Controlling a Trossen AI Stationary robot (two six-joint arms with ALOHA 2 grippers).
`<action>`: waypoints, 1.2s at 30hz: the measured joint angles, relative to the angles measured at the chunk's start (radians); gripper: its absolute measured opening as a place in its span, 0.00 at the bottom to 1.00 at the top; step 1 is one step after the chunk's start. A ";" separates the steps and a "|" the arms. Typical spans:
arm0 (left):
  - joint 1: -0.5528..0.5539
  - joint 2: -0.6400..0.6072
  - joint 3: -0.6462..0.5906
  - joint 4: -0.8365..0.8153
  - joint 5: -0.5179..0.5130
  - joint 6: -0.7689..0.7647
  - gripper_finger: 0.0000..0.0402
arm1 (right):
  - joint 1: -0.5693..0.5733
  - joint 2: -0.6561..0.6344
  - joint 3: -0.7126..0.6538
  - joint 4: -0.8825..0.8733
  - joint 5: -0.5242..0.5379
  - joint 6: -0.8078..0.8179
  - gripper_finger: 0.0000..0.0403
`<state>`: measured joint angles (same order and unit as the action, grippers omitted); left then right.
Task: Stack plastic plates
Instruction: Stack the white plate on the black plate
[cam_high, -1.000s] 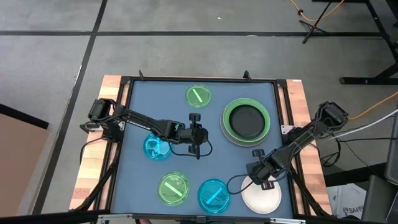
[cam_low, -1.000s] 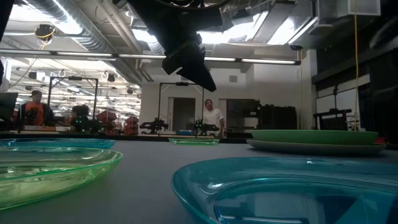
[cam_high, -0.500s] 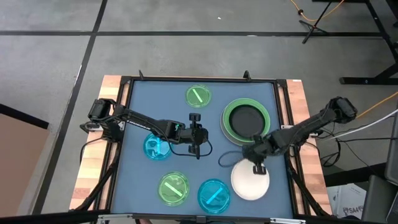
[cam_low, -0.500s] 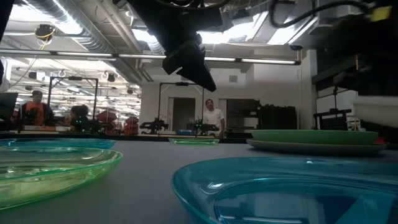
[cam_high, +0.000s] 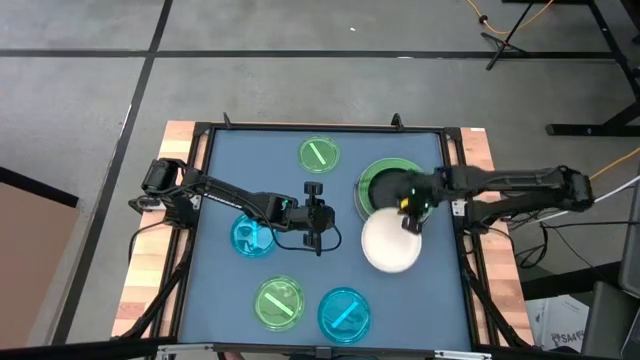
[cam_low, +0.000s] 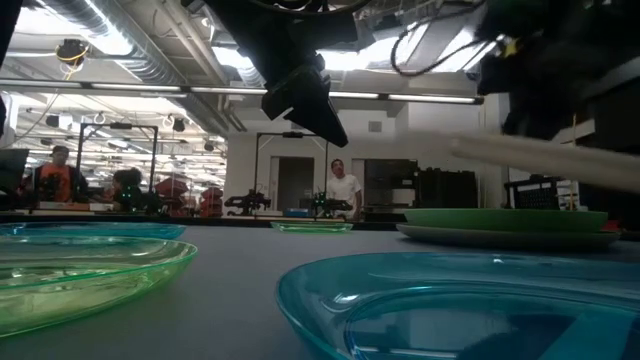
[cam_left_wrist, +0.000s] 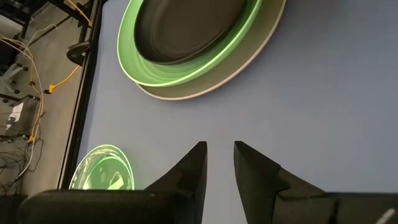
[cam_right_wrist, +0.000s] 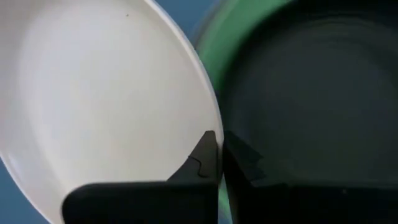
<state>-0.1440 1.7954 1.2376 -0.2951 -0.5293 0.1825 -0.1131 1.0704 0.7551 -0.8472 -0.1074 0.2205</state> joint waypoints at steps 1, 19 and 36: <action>0.000 0.000 0.000 0.000 0.000 0.000 0.18 | -0.043 -0.002 0.000 -0.005 -0.001 -0.017 0.00; 0.000 0.000 0.000 0.000 0.000 0.000 0.18 | -0.733 0.000 0.000 -0.023 -0.140 -0.282 0.00; 0.000 0.000 0.000 0.000 0.000 0.000 0.18 | -0.869 0.019 0.001 -0.045 -0.139 -0.335 0.00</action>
<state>-0.1444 1.7954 1.2373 -0.2947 -0.5293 0.1825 -0.9823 1.0898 0.7563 -0.8926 -0.2468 -0.1143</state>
